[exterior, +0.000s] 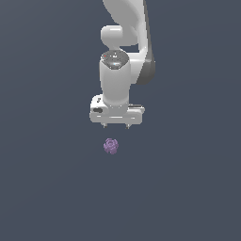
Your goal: Pick up the object and move it to a goal position.
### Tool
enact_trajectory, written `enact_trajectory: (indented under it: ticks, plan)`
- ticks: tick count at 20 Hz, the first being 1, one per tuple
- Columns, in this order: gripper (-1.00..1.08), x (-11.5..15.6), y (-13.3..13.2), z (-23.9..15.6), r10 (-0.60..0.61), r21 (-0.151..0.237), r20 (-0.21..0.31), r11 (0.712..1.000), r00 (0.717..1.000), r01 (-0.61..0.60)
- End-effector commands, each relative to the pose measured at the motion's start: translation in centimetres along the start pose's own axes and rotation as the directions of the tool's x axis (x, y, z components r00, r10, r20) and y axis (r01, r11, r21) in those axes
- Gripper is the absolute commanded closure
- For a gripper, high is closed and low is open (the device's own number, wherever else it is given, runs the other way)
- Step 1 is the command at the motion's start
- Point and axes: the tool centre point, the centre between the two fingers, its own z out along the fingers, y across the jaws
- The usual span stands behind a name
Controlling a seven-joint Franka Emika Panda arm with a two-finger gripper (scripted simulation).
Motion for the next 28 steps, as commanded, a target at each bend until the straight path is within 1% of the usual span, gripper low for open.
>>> enact_trajectory:
  ticks: [1, 4, 9, 15, 21, 28]
  plan:
    - [-0.92, 0.0, 0.0, 0.0, 0.0, 0.0, 0.0, 1.0, 1.0, 0.0]
    - [-0.92, 0.3, -0.2, -0.5, -0.004, 0.002, -0.008, 1.0, 1.0, 0.004]
    - [-0.92, 1.3, -0.9, -2.7, -0.023, 0.01, -0.041, 1.0, 0.999, 0.023]
    - [-0.92, 1.3, -0.9, -2.6, -0.019, 0.01, -0.041, 1.0, 0.999, 0.019]
    - [-0.92, 1.7, -0.3, -0.7, 0.033, 0.015, -0.032, 0.999, 0.999, -0.032]
    - [-0.92, 2.2, 1.3, 4.3, 0.16, 0.017, -0.008, 0.987, 0.987, -0.159]
